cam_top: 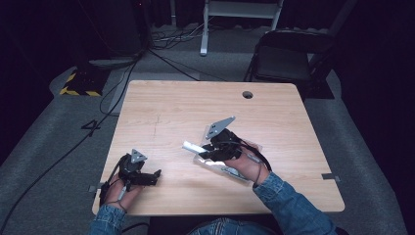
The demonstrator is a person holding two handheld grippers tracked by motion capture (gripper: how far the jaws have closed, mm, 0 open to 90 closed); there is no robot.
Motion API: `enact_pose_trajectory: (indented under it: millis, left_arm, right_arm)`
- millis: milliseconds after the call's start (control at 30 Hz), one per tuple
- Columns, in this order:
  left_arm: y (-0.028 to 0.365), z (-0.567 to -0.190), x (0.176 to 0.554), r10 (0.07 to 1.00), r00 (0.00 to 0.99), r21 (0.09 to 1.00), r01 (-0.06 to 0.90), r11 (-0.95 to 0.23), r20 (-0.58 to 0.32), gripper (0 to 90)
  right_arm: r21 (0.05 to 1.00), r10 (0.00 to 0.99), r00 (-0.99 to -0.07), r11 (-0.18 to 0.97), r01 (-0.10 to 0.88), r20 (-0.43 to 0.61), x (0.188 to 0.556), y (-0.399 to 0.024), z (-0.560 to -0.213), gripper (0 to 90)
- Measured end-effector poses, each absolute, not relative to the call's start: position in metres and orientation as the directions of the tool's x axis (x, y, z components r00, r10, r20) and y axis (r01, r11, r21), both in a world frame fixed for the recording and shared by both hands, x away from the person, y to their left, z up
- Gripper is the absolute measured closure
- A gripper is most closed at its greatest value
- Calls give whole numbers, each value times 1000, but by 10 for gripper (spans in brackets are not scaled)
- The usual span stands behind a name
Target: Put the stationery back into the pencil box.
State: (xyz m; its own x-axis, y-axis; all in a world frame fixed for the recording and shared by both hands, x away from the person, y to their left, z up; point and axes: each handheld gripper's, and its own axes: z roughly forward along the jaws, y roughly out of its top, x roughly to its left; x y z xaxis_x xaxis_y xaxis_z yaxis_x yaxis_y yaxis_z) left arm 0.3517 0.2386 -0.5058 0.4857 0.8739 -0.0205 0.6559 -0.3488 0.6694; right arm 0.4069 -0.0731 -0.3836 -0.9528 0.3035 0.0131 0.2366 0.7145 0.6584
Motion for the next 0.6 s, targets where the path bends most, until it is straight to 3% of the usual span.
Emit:
enact_pose_trajectory:
  millis: [600]
  left_arm:
    - [239,-506,352,874,486,670,655,-350,-18,25]
  right_arm:
    - [595,345,-938,749,291,25,415,-99,-399,712]
